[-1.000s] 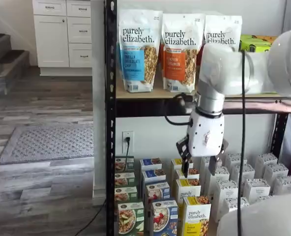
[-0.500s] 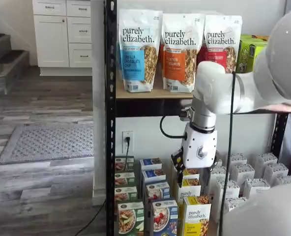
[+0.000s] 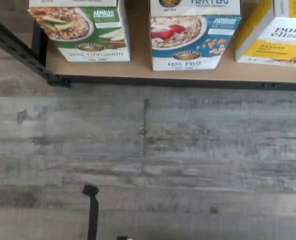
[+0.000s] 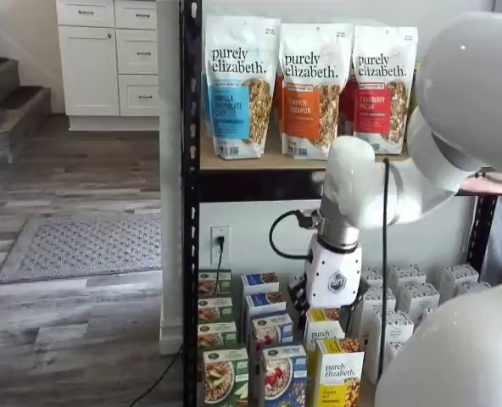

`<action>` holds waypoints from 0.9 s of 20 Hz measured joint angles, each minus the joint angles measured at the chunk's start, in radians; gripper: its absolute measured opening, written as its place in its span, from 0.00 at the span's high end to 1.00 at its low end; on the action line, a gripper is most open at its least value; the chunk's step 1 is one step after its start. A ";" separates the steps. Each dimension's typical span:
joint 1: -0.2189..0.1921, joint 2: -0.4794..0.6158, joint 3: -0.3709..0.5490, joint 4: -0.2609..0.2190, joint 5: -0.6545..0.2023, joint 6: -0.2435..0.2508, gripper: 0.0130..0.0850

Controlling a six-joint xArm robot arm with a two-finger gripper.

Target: Pick up the blue and white box that is on the bottom shelf, the second box from the left

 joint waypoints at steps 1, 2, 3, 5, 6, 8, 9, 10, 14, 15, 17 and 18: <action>0.001 0.019 -0.001 0.000 -0.020 0.000 0.00; 0.001 0.039 -0.003 0.001 -0.041 0.000 0.00; 0.002 0.057 -0.006 0.000 -0.058 0.001 0.00; 0.005 0.093 -0.012 -0.015 -0.095 0.015 0.00; 0.006 0.113 -0.015 -0.029 -0.116 0.026 0.00; 0.006 0.141 -0.018 -0.042 -0.151 0.037 0.00; 0.006 0.161 -0.021 -0.041 -0.173 0.036 0.00; 0.004 0.178 -0.024 -0.036 -0.190 0.030 0.00; 0.007 0.240 -0.039 -0.013 -0.235 0.013 0.00; 0.009 0.258 -0.043 -0.010 -0.249 0.012 0.00; 0.012 0.294 -0.054 -0.006 -0.274 0.011 0.00; 0.013 0.316 -0.060 0.001 -0.292 0.005 0.00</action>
